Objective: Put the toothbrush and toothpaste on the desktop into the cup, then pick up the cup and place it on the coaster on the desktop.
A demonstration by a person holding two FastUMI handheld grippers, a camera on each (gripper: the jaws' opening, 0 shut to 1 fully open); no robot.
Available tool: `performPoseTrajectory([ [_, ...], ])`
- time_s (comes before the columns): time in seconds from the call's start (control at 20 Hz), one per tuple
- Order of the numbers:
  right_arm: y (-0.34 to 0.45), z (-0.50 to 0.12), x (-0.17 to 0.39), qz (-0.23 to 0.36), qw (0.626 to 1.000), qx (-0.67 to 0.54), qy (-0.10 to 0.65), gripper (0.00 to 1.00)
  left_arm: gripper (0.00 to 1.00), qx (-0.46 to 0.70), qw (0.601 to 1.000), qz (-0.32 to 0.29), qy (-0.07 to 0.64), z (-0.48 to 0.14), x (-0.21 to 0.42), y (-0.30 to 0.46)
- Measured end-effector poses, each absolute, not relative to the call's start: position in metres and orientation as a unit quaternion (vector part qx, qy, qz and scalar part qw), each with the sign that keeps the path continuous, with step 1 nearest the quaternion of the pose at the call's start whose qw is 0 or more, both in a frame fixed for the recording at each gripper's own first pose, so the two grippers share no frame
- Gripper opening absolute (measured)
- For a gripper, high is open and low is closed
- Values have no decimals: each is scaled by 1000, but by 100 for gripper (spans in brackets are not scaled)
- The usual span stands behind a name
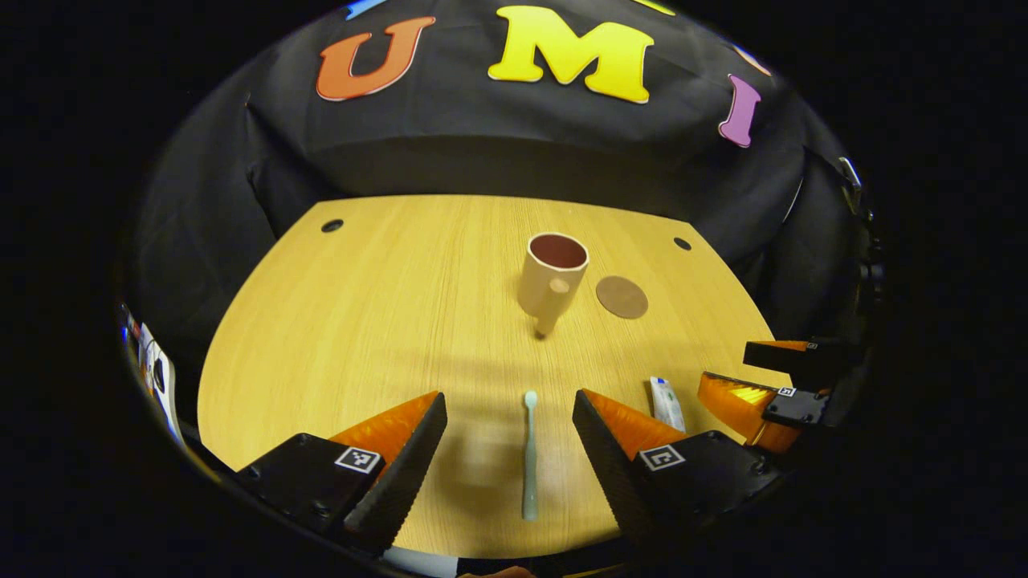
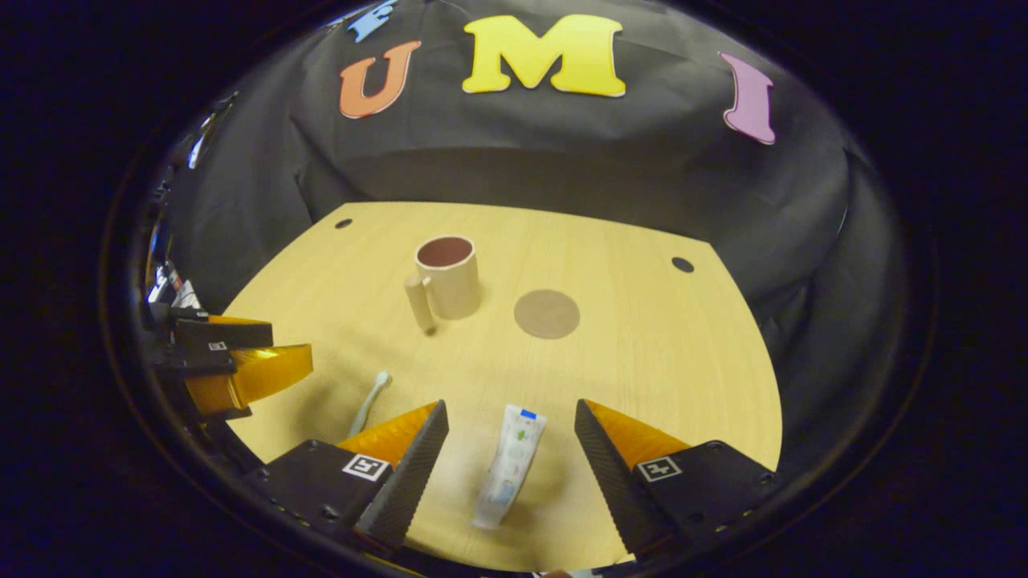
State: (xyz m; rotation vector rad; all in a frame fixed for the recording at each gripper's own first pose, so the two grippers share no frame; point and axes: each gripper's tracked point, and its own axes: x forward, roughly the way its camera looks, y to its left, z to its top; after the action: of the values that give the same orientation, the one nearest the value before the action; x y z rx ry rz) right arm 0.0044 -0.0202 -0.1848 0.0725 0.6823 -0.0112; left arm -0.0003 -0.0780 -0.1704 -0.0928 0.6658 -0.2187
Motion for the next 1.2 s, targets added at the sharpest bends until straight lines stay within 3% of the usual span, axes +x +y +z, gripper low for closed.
performPoseTrajectory([
  [0.55,-26,-264,-2,-13,879,55,474,91,100,-58,876,-115,464,-204,-13,-113],
  [0.75,-23,-281,-3,-9,859,62,508,81,99,-49,859,-112,497,-217,-11,-114],
  [0.95,-23,-292,-3,-13,845,56,532,77,87,-47,843,-107,526,-232,-12,-116],
  [1.0,-22,-293,-2,-14,843,57,534,71,89,-47,839,-105,531,-235,-11,-117],
  [1.15,-17,-297,-1,-12,836,65,545,61,70,-40,831,-105,544,-240,-10,-121],
  [1.2,-15,-300,-1,-12,833,67,549,53,65,-39,828,-106,549,-241,-10,-122],
])
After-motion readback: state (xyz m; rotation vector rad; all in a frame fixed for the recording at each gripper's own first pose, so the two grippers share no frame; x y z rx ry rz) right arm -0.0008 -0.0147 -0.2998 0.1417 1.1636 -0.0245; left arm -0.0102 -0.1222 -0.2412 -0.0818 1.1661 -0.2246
